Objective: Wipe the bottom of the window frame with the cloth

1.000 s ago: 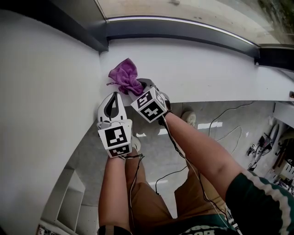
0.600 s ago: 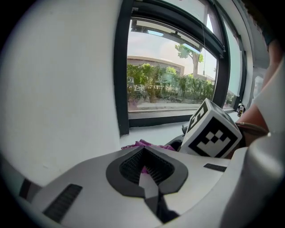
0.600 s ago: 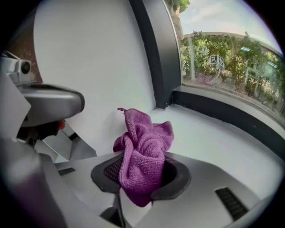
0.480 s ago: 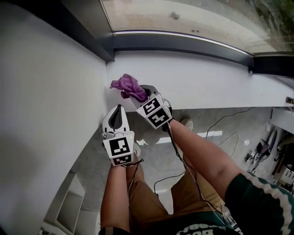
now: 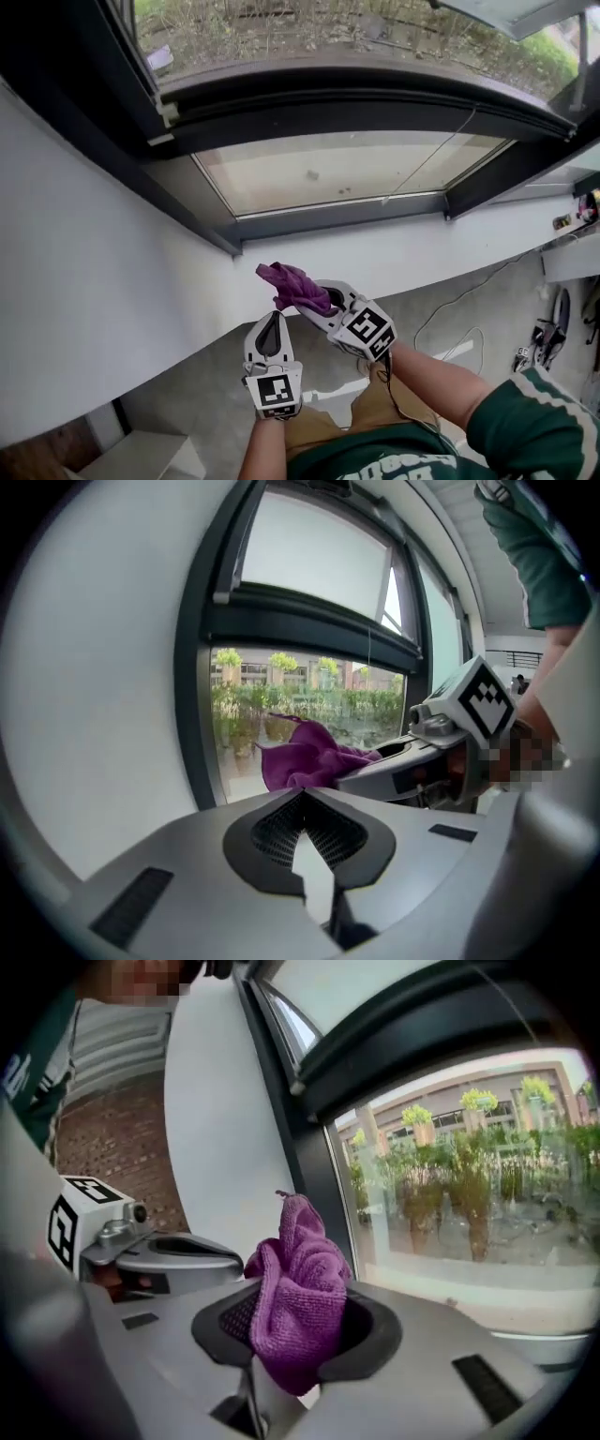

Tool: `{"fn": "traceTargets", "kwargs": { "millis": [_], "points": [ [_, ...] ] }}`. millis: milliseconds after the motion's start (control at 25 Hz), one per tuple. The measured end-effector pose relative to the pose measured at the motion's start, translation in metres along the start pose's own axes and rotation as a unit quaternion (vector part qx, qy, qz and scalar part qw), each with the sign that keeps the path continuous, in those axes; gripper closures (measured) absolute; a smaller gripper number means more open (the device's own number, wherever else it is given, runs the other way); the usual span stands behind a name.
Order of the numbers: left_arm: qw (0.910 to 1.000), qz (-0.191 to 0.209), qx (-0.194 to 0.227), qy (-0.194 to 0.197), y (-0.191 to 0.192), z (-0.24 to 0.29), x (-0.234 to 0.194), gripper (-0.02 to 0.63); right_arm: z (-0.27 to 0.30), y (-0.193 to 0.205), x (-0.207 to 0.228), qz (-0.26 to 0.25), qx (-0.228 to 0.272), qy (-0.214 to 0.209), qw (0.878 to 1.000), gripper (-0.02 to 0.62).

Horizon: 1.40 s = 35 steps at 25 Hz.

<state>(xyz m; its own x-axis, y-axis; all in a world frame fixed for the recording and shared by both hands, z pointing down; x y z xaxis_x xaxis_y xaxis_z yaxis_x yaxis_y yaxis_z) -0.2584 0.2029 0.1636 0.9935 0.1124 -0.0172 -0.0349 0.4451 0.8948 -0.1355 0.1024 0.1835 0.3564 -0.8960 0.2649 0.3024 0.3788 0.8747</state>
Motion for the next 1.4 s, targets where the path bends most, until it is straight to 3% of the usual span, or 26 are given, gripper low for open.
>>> {"fn": "traceTargets", "kwargs": {
  "millis": [280, 480, 720, 880, 1000, 1280, 1400],
  "points": [
    [0.9948, 0.076, 0.062, 0.029, -0.134, -0.061, 0.028, 0.597, -0.120, -0.099, -0.045, -0.011, 0.081, 0.018, 0.996, 0.448],
    [0.9863, 0.121, 0.105, 0.039, -0.192, -0.091, 0.050, 0.597, -0.173, -0.142, -0.054, -0.038, 0.117, 0.035, 0.992, 0.448],
    [0.9790, 0.140, 0.134, 0.064, -0.220, -0.122, 0.077, 0.597, -0.226, -0.194, -0.072, -0.081, 0.168, 0.044, 0.981, 0.448],
    [0.9763, 0.150, 0.141, 0.067, -0.237, -0.130, 0.088, 0.597, -0.248, -0.199, -0.071, -0.064, 0.201, 0.052, 0.976, 0.448],
    [0.9737, 0.158, 0.154, 0.058, -0.254, -0.136, 0.097, 0.597, -0.269, -0.199, -0.073, -0.081, 0.217, 0.060, 0.971, 0.451],
    [0.9772, 0.158, 0.124, 0.068, -0.263, -0.131, 0.125, 0.597, -0.302, -0.186, -0.058, -0.064, 0.230, 0.079, 0.968, 0.451],
    [0.9742, 0.167, 0.126, 0.086, -0.259, -0.125, 0.135, 0.597, -0.303, -0.185, -0.054, -0.075, 0.240, 0.086, 0.964, 0.451]
  ]
}}
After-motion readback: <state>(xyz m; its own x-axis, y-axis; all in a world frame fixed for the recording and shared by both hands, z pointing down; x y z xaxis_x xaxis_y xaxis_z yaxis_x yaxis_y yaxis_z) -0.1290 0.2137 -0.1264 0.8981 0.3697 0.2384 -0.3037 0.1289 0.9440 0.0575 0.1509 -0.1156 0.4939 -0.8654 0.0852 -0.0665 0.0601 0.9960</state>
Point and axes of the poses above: the fingertips, and each gripper's own axes: z forward along the fingers, x to its right, y out of its underside, the point moved 9 cm from there along -z, backward along the fingers
